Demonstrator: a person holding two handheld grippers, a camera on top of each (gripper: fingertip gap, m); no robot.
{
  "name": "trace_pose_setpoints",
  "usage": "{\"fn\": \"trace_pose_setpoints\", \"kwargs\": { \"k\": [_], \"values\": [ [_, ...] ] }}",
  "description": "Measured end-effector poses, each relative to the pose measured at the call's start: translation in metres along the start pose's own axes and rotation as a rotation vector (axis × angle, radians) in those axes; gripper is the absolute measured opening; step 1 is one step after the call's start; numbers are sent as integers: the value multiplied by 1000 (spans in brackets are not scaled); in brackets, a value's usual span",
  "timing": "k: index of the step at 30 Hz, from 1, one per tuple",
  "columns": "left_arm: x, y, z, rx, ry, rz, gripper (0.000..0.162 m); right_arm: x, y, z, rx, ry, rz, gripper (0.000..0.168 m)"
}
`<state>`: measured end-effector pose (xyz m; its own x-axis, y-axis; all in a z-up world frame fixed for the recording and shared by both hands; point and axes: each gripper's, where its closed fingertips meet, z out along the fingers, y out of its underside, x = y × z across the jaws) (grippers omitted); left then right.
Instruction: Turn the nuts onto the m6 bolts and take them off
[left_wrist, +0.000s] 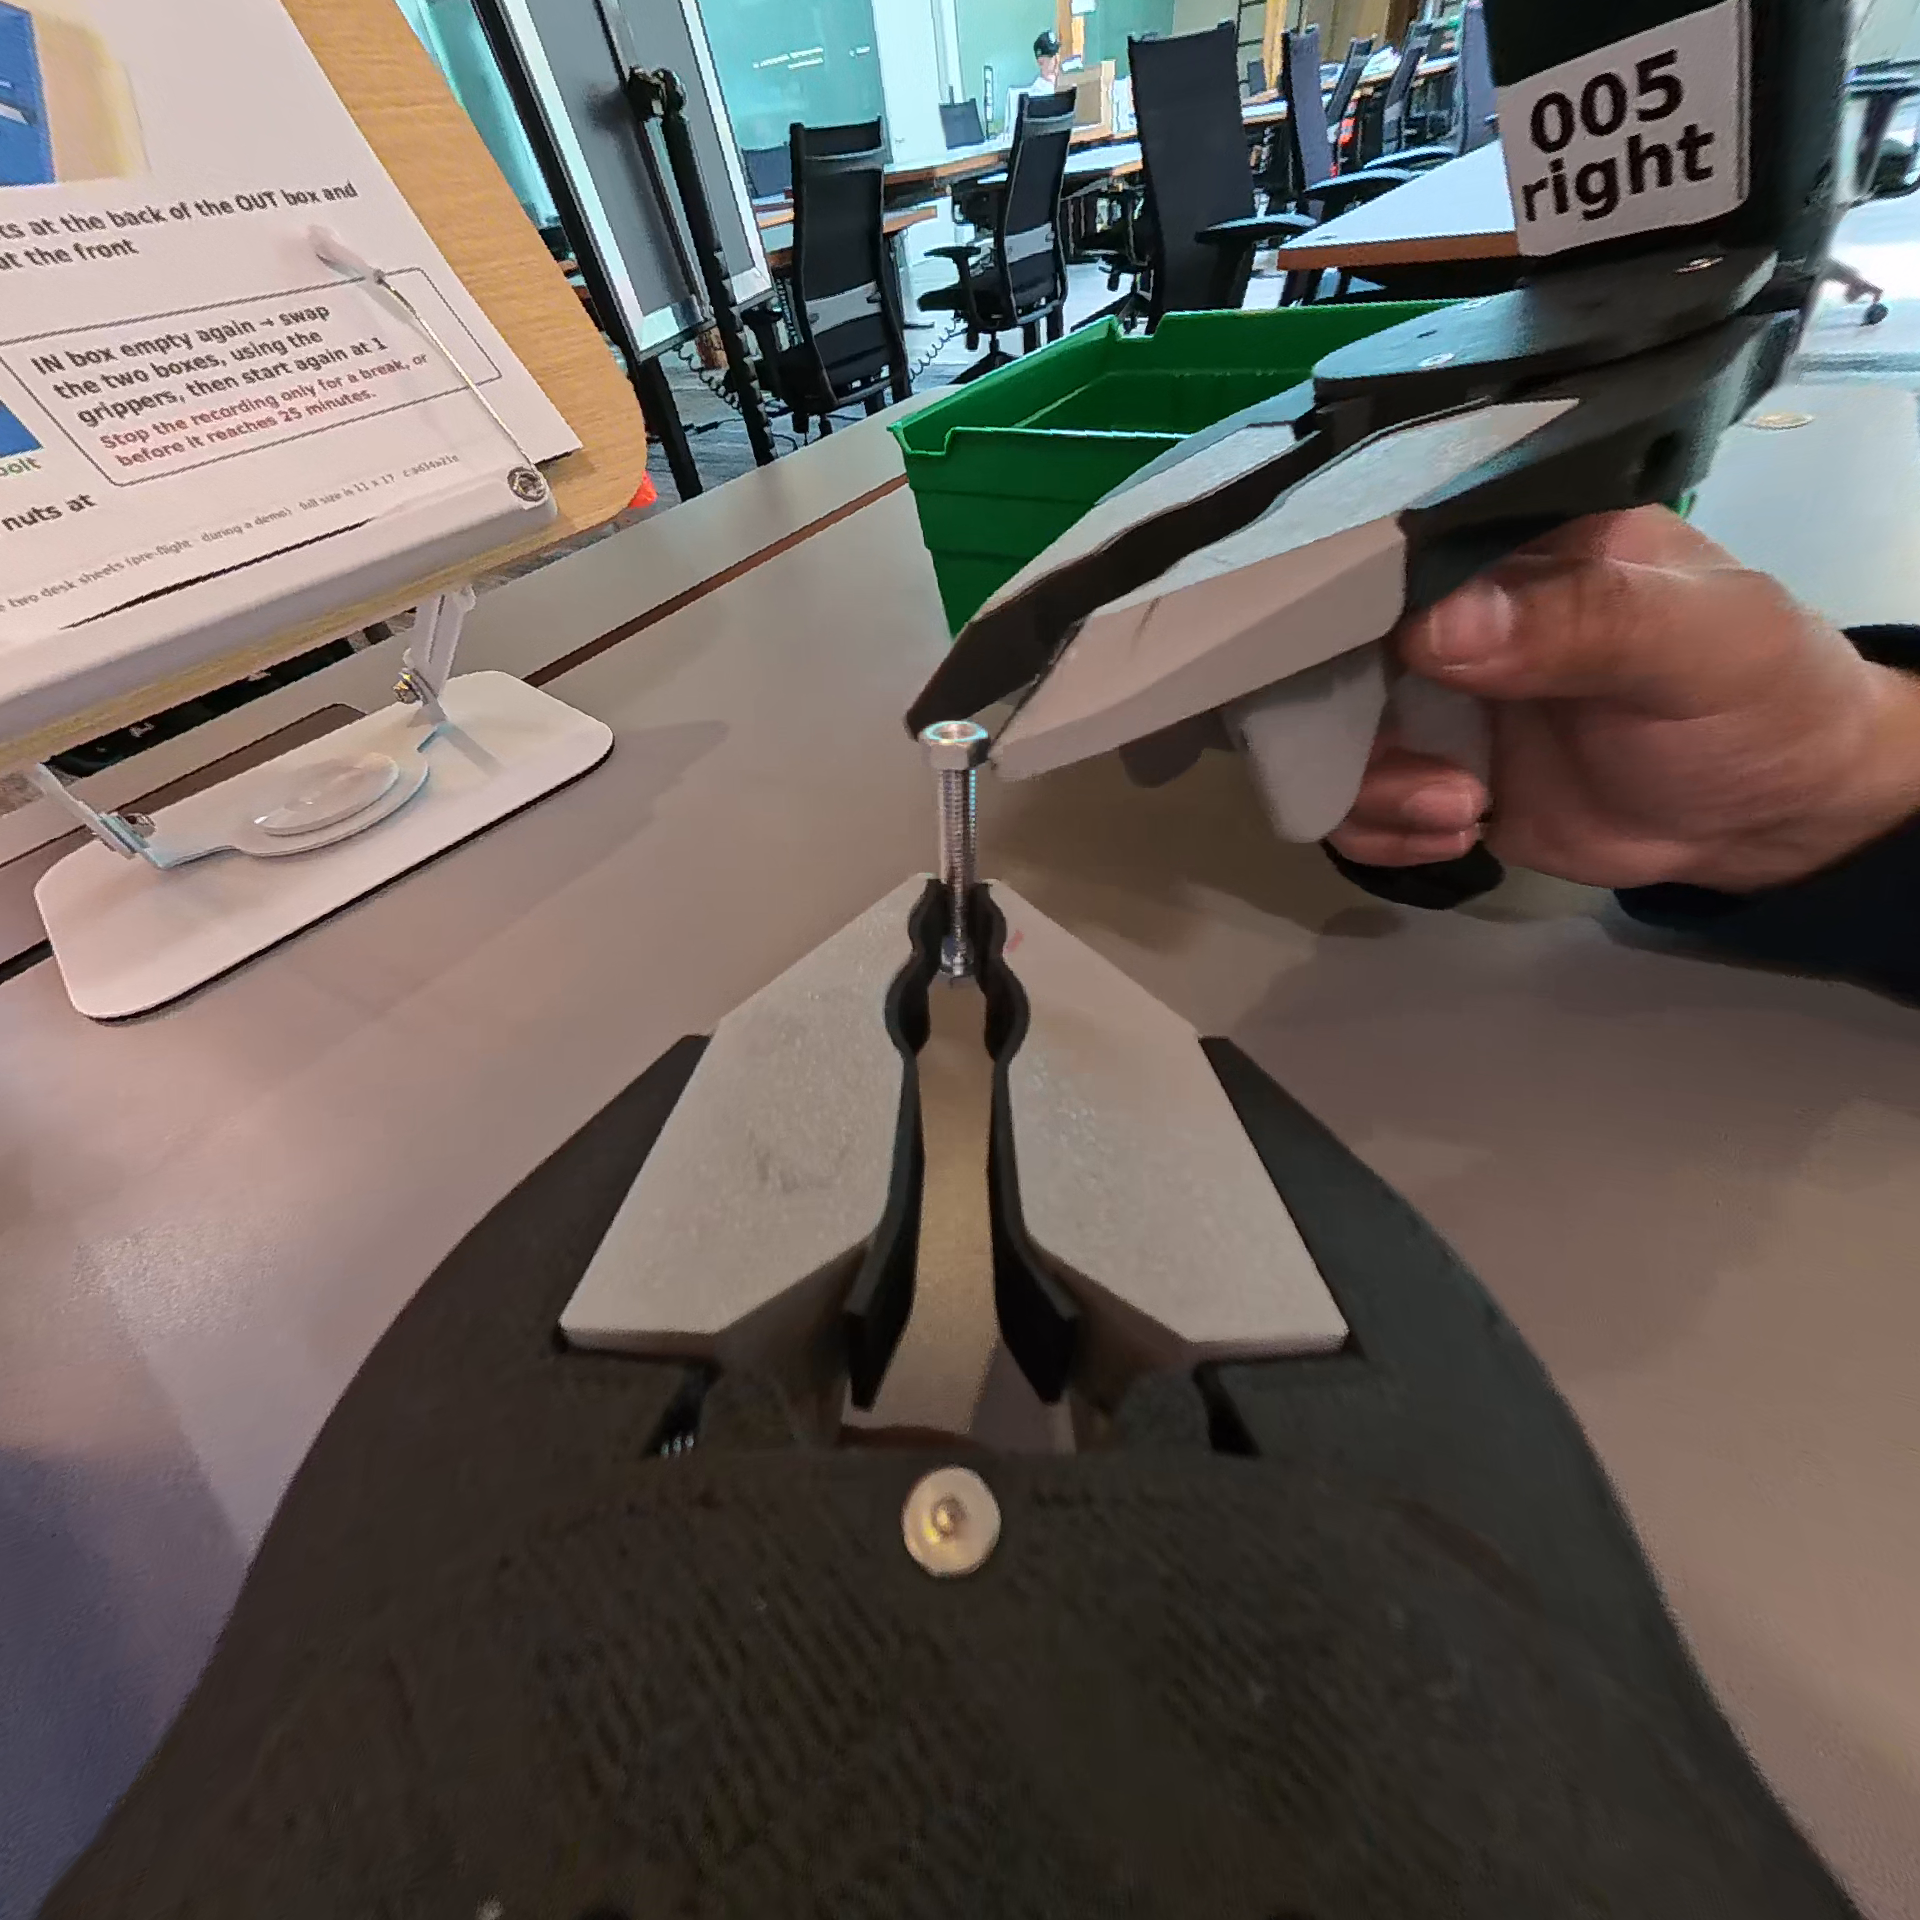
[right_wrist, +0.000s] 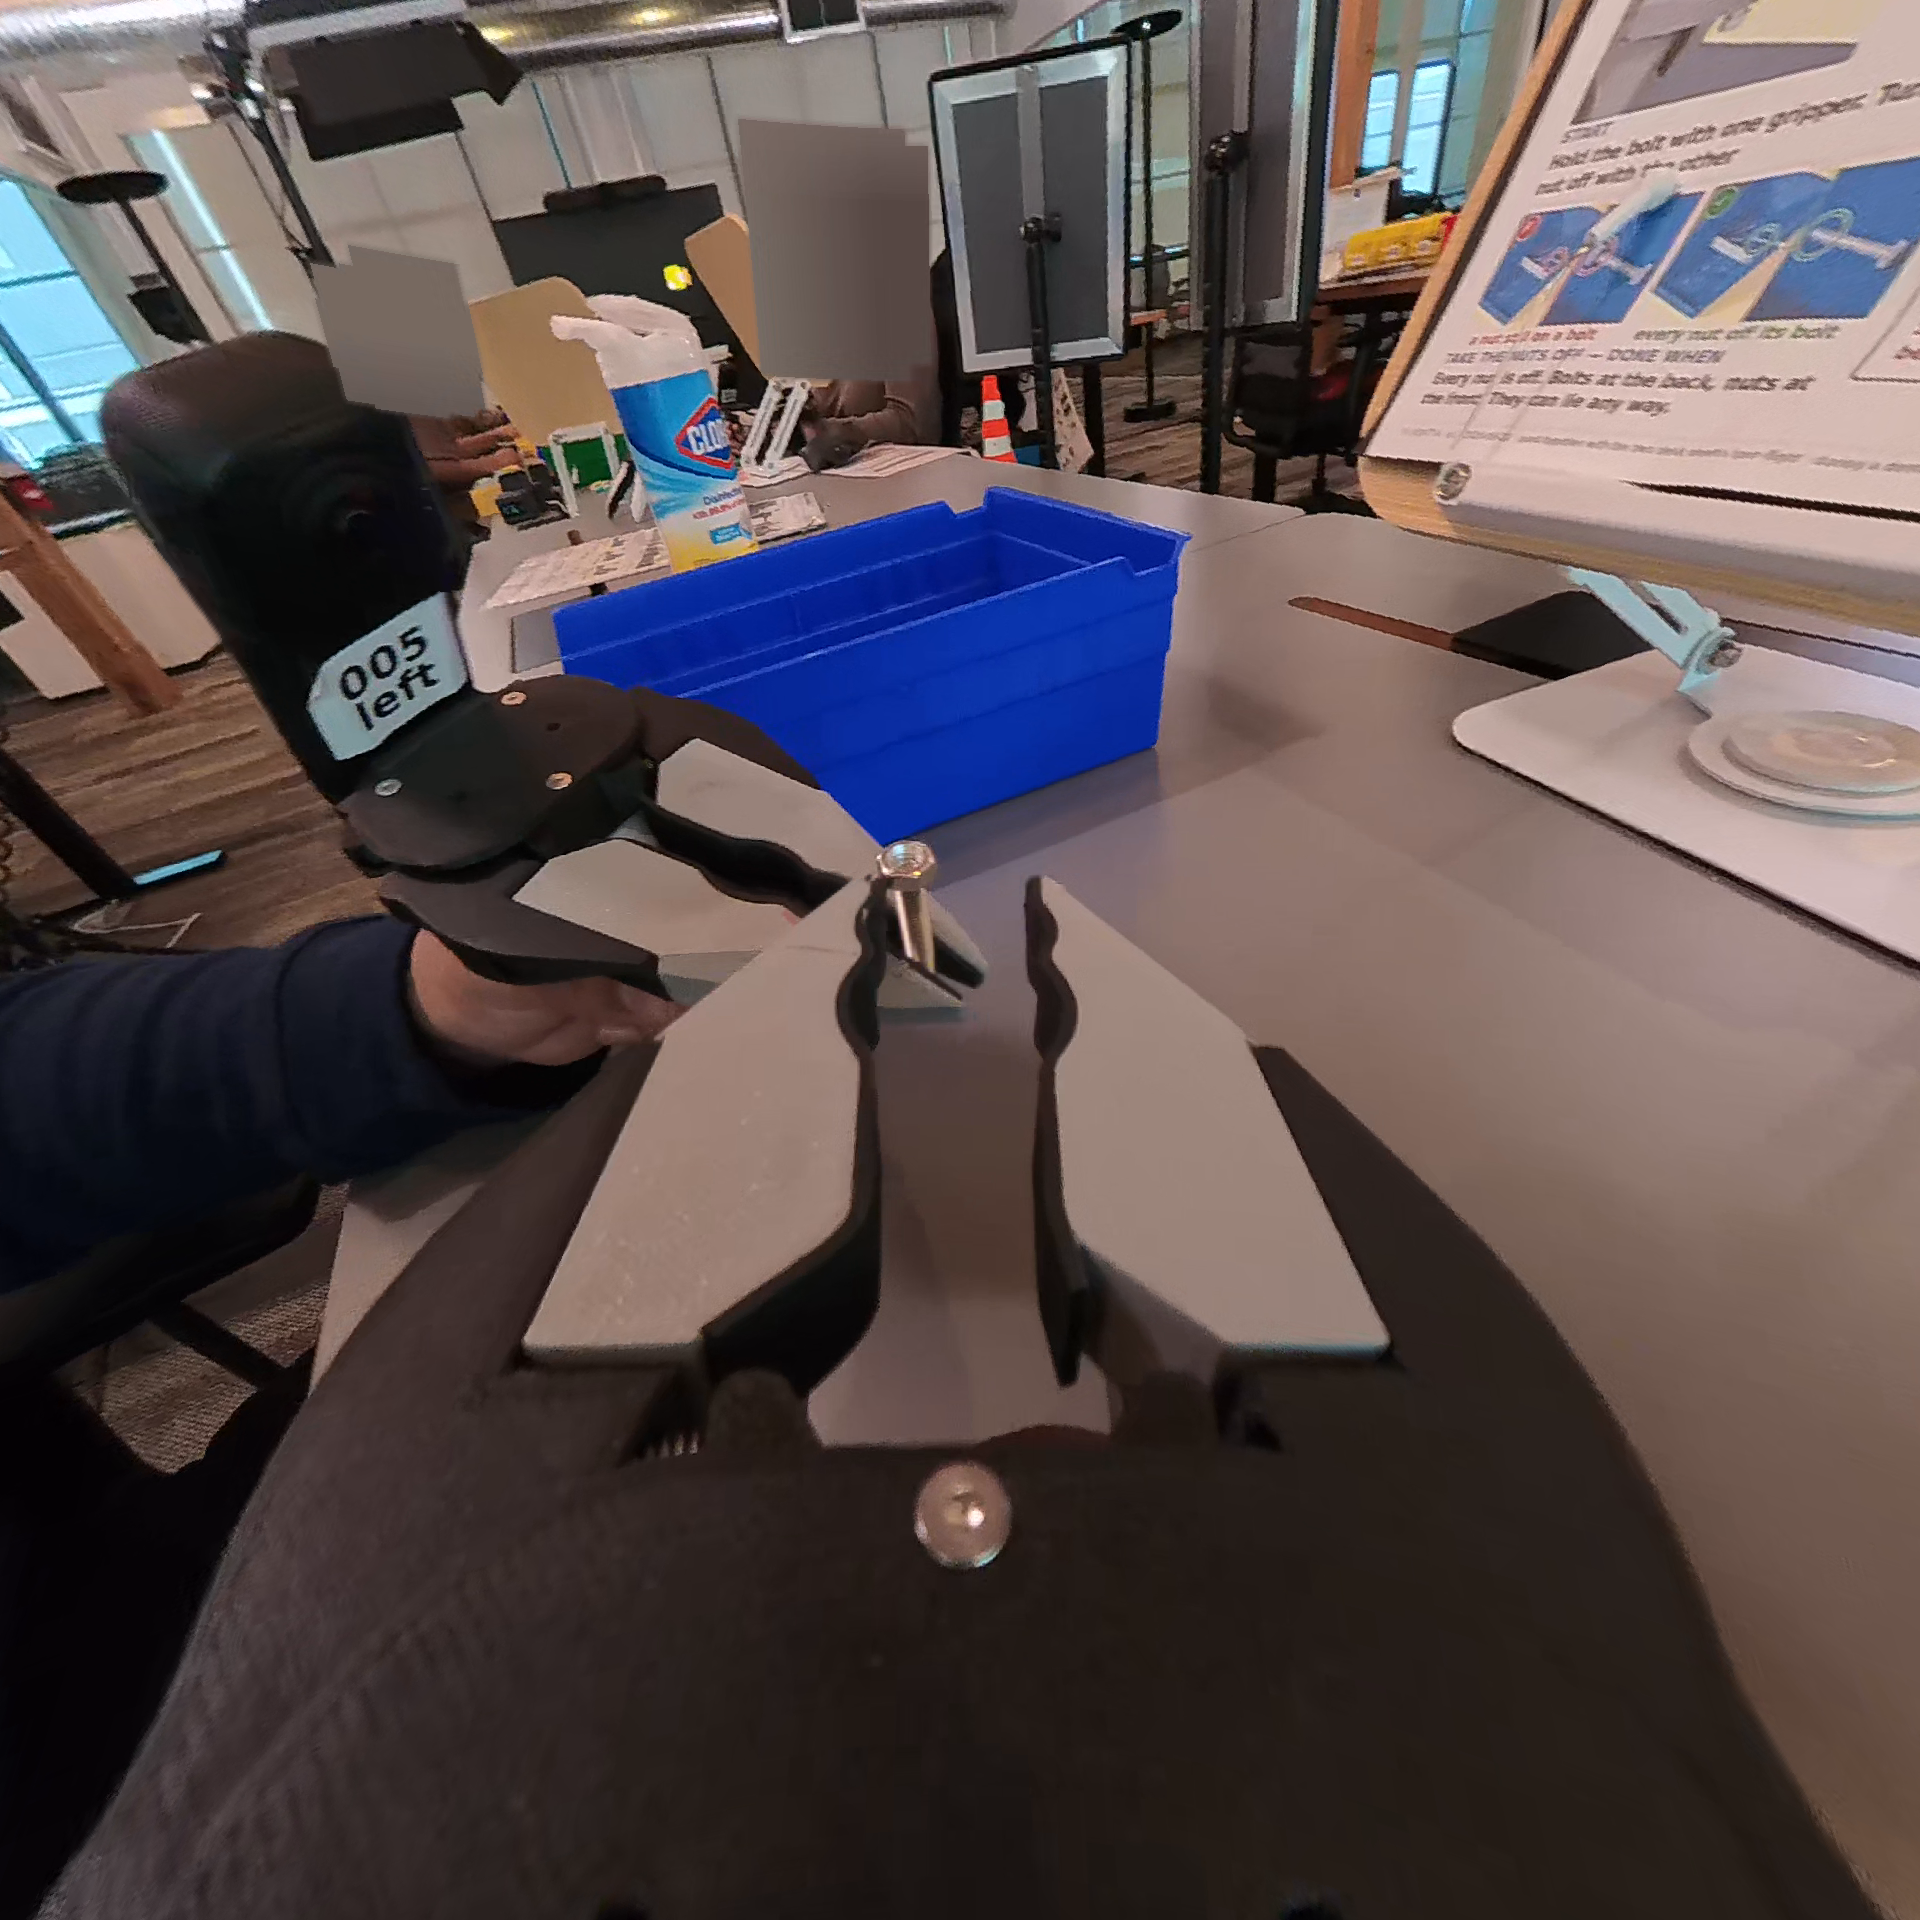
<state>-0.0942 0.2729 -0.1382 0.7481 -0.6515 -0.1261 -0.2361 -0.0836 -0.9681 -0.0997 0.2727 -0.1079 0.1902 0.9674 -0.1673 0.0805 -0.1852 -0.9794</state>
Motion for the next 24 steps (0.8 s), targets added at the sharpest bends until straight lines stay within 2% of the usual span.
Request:
{"fn": "trace_pose_setpoints", "kwargs": {
  "k": [6, 24],
  "values": [
    [-2, 0, -1, 0, -7, -7, 3, 8, -2, -5, 21, 10, 58, 23],
    [0, 1, 1, -8, 3, -11, 3, -17, -2, 1, 20, -64, -40, 22]
  ]
}}
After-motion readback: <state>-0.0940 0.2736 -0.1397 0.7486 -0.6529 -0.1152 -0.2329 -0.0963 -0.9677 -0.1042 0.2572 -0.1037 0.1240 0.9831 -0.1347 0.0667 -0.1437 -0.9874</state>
